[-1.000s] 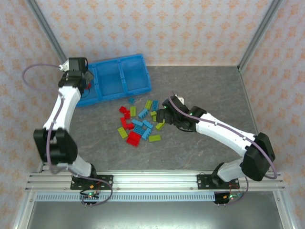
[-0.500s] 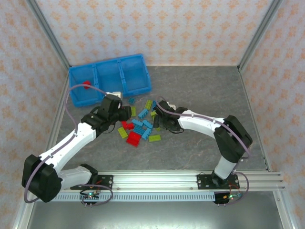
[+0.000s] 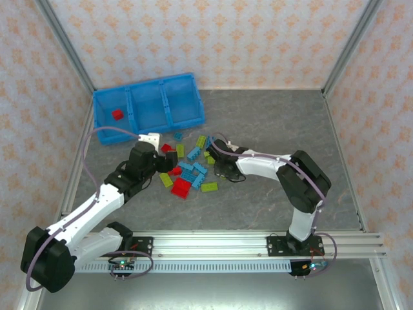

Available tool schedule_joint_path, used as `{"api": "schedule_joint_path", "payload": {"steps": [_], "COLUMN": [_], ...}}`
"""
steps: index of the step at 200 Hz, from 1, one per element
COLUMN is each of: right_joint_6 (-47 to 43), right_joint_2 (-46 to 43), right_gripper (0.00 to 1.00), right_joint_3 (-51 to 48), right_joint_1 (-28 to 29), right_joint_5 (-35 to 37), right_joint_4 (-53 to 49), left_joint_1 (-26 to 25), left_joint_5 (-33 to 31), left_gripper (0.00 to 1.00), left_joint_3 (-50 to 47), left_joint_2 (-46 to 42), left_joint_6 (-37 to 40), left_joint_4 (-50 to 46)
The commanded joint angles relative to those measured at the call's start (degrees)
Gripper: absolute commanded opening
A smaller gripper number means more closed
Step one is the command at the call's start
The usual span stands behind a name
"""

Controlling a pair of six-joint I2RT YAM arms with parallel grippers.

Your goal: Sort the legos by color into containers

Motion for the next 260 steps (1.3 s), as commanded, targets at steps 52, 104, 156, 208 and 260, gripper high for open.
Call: {"api": "schedule_joint_path", "payload": {"steps": [52, 104, 156, 208, 260], "right_joint_6": [-27.96, -35.28, -37.59, -37.49, -35.29], "right_joint_2": [-20.83, 4.29, 31.79, 50.07, 40.45], "right_gripper": [0.05, 0.04, 0.04, 0.26, 0.44], "right_joint_3": [-2.54, 27.0, 60.69, 87.13, 82.74], "right_joint_1": [2.68, -2.11, -4.67, -4.85, -4.72], "right_joint_5": [9.83, 2.79, 2.8, -0.01, -0.58], "right_joint_4": [19.99, 16.06, 7.27, 0.86, -5.06], "left_joint_1": [0.2, 0.15, 0.14, 0.14, 0.14], "left_joint_5": [-6.39, -10.57, -11.91, -10.97, -14.18], "left_gripper": [1.0, 1.0, 1.0, 1.0, 1.0], "left_joint_3": [-2.29, -4.59, -6.47, -6.48, -3.87], "left_joint_2": [-4.23, -5.62, -7.18, -7.29, -2.41], "left_joint_6": [-1.89, -1.83, -1.25, -1.78, -1.69], "left_joint_4": [3.24, 4.38, 6.38, 6.6, 3.55]}}
